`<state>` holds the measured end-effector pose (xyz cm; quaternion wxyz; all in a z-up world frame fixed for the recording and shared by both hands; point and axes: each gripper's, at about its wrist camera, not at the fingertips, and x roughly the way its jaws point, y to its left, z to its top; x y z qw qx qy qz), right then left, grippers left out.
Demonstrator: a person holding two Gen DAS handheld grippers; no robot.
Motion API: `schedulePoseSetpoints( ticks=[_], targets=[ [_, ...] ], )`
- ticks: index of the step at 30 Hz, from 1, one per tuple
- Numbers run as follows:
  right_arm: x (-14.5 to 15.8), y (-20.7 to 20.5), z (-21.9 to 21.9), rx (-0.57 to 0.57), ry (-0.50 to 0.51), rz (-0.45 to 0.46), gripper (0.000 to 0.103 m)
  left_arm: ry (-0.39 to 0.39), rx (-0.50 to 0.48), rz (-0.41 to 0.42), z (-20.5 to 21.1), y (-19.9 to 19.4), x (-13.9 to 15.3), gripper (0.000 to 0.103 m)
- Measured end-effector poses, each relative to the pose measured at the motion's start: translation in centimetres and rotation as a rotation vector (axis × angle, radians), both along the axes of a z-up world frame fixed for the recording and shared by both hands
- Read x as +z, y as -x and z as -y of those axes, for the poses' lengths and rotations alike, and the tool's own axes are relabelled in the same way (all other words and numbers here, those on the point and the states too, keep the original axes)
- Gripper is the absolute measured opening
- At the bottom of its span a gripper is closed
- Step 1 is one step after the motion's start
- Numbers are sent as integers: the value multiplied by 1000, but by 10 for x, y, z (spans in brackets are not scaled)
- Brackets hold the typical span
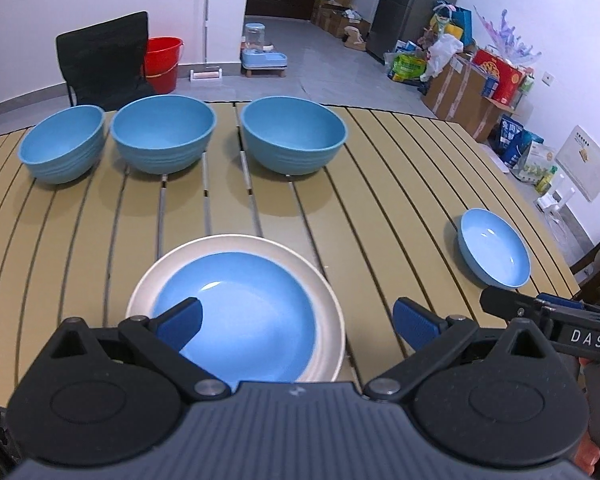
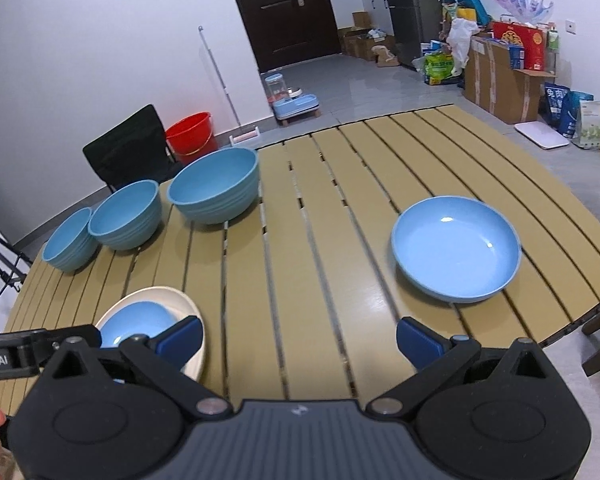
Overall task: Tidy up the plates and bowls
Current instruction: 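Lift both grippers away from the stacked plates, then move both grippers to the rim of the second shallow blue plate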
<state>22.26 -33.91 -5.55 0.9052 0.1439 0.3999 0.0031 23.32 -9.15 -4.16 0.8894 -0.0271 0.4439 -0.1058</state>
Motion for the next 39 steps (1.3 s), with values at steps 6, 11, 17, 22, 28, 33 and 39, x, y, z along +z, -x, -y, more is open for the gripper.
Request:
schedulePoseSetpoints(
  ticks=[6,11,17,22,28,33,39],
  targets=[
    [-2,-4,22,-33,12,-2,103,-7,-33,-8,27,-9,-2,103],
    [-6,-12,42,-61,20,-5,103,-17,-56,-20,49,-20,-6,103],
    [-13,-21,68,-96,31,-18,103,-38,-94,-26,85,-34,-10,103],
    [-18,-29,91,-121,45,-27,103,-56,-117,-45,114,-49,-16,103],
    [-26,-41,116,-144,58,-39,103,-85,-148,-39,147,-63,-22,103],
    [-34,-54,133,-147,64,-47,103,-81,-155,-59,173,-79,-29,103],
    [-46,-71,154,-160,69,-67,103,-99,-162,-88,205,-100,-43,103]
  ],
)
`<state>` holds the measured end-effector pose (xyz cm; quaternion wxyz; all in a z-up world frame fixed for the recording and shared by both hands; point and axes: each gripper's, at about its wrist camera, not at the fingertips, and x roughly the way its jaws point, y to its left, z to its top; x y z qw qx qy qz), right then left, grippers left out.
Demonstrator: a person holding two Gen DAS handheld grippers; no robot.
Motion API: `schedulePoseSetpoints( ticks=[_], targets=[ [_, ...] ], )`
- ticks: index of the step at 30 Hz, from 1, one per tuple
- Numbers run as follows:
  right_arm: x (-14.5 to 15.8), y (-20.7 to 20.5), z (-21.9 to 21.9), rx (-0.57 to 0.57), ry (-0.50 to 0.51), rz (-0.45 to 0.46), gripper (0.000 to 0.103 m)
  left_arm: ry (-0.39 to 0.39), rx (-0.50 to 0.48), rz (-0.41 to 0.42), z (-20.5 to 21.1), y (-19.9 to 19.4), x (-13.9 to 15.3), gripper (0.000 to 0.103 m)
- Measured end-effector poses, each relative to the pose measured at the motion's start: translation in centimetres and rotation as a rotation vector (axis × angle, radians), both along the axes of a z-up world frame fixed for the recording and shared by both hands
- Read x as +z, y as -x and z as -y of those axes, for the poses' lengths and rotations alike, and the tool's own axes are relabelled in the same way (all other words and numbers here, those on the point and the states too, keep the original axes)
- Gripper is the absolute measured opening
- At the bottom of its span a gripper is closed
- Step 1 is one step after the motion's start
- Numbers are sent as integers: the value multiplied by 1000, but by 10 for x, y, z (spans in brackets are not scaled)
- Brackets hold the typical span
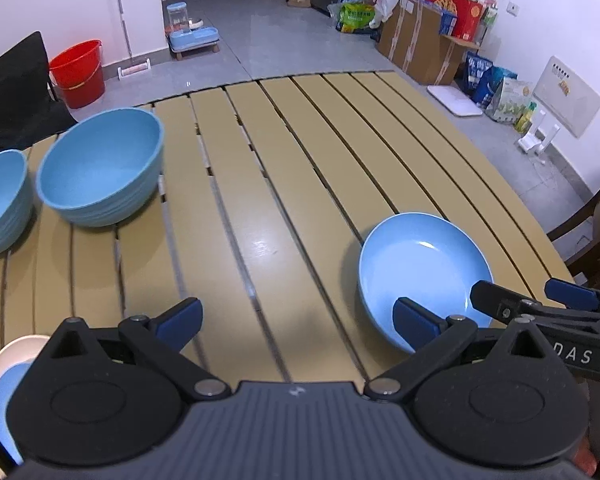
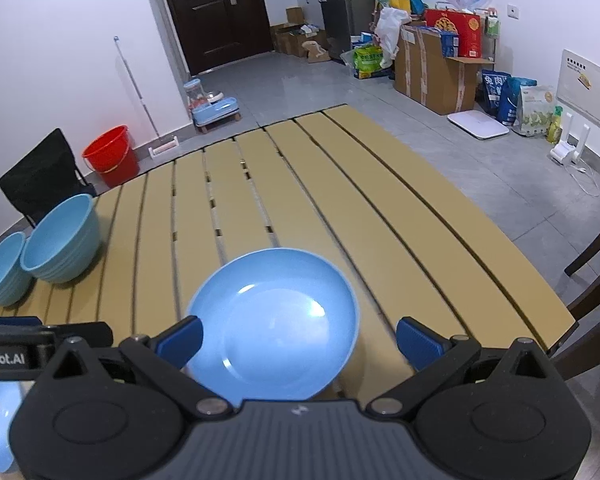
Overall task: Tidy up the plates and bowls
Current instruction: 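Move both grippers to the rim of the second shallow blue plate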
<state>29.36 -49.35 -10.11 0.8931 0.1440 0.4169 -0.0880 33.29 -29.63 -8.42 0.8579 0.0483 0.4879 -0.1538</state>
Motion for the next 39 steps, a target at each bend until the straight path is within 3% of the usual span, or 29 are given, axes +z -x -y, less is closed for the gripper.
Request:
schedulePoseSetpoints(
  ticks=[6,11,16,21,26,28,33,39],
  targets=[
    [-18,-11,20,-23,-17,-23,102,-9,4,-27,22,-18,-17,103],
    [-32,-17,32,-59,-35,-39,95,-18,16,-51,30,-30,-29,103],
    [-41,-23,39,-71,-44,-53,78,-12,42,-83,34,-40,-38,100],
    [-46,-25,42,-77,-70,-64,54,-10,12,-142,42,-44,-48,68],
    [-51,-24,46,-83,-96,-68,44,-3,0,-168,46,-48,-54,51],
    [-53,-24,47,-82,-105,-68,39,-1,4,-179,46,-50,-57,50],
    [-57,-23,50,-86,-131,-64,29,26,5,-218,47,-52,-66,30],
    [-64,-25,53,-95,-154,-70,13,44,-18,-218,46,-54,-73,20]
  ],
)
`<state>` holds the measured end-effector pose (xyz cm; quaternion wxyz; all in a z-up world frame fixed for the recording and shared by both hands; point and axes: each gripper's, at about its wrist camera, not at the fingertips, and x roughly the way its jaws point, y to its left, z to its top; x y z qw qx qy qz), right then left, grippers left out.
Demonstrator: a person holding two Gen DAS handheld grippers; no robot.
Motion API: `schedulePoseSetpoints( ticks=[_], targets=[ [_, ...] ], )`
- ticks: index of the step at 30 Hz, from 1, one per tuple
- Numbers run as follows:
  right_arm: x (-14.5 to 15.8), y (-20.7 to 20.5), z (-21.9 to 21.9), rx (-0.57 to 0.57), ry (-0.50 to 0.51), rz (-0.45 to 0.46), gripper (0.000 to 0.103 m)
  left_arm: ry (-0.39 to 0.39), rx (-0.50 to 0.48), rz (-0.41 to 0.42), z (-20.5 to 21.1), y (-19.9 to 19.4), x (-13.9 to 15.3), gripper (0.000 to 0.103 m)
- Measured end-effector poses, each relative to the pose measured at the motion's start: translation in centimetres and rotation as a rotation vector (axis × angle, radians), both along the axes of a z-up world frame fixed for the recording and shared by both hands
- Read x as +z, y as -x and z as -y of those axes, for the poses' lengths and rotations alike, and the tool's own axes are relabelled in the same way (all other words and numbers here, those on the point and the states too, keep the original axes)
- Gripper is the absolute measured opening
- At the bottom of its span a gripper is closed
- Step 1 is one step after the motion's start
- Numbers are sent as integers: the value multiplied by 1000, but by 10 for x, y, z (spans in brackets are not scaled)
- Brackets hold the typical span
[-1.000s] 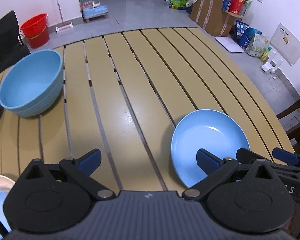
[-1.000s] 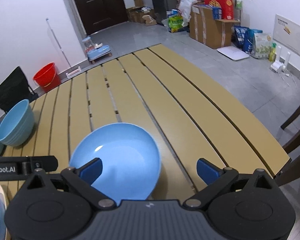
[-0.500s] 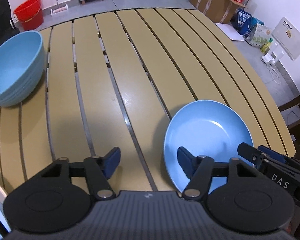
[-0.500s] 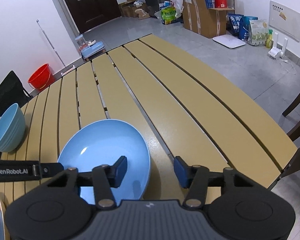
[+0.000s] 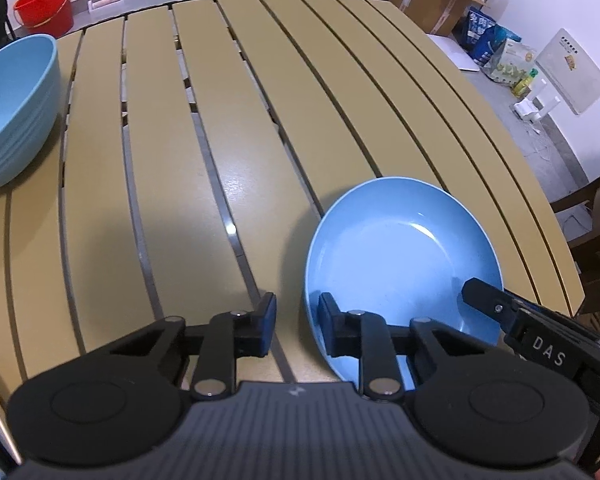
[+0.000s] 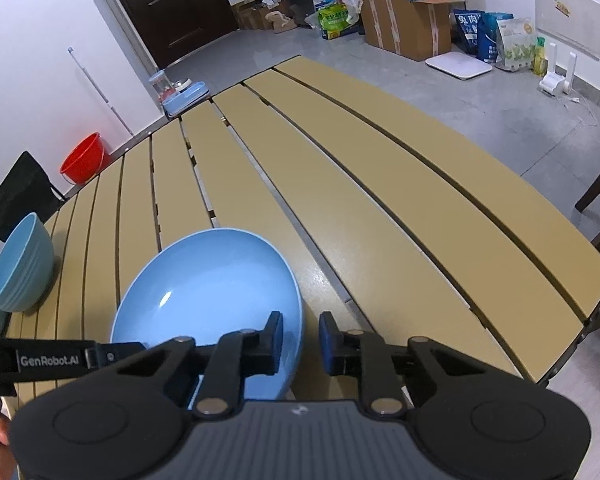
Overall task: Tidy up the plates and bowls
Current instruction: 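Move both grippers to the rim of the second shallow blue plate, then close both grippers on the second blue plate rim, then carry the second blue plate with both grippers over the plate stack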
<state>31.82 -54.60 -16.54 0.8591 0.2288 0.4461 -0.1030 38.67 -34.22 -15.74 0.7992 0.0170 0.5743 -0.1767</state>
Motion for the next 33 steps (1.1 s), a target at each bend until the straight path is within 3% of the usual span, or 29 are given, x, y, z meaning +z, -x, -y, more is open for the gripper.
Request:
schedulePoseSetpoints(
  ticks=[5,15,33],
  targets=[
    [-3,3,1,1,-25,14,6,12,-18,12,3,2,0,10],
    [-2,8,-5,3,-23,31,6,-17,-39,53,5,9,6,10],
    [28,22,-23,16,-24,64,6,-25,-26,103,-20,36,36,10]
  ],
)
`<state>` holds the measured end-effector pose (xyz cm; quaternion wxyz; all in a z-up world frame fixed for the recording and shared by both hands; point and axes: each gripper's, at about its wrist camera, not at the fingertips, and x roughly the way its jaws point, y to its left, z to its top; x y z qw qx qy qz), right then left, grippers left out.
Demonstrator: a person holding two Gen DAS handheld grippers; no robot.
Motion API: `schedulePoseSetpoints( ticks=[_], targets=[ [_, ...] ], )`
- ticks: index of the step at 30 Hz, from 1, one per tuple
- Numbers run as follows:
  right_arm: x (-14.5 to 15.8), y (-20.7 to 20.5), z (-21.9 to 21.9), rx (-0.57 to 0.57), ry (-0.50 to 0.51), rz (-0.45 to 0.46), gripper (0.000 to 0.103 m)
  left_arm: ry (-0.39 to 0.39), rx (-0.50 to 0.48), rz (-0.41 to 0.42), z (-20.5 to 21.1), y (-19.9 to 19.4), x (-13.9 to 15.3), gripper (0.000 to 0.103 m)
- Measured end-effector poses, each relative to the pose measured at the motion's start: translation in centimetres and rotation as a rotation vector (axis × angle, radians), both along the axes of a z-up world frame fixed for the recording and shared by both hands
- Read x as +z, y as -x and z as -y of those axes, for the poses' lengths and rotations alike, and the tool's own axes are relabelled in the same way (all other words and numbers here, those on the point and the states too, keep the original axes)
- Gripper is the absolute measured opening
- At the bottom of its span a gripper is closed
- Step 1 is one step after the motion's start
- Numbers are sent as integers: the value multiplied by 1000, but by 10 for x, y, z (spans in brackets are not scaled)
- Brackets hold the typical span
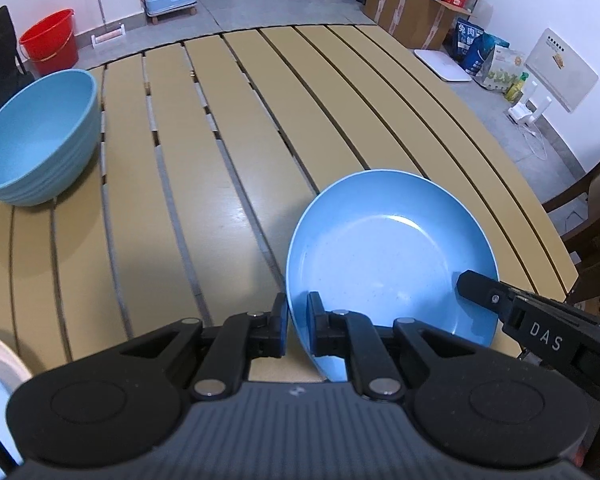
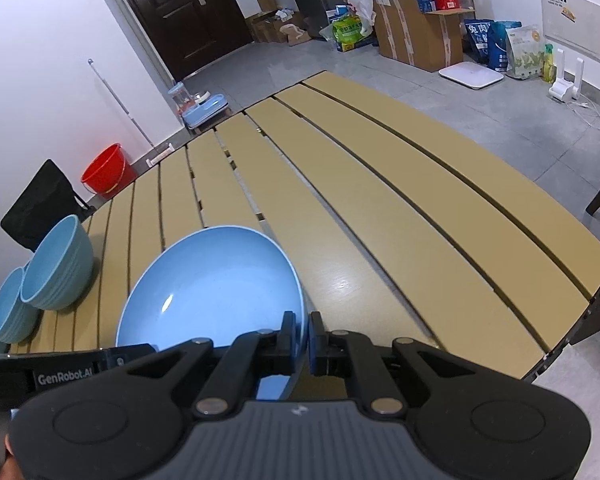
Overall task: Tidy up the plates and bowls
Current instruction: 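Carry the second blue plate with both grippers over the plate stack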
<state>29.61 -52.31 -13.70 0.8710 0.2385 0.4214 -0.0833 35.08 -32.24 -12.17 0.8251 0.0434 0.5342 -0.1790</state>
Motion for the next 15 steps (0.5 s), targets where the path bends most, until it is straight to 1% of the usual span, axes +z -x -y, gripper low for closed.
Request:
schedulePoseSetpoints(
  ticks=[15],
  targets=[
    [28,22,-32,19,-13,41,5,-2,36,46,-33,26,34,10]
  ],
)
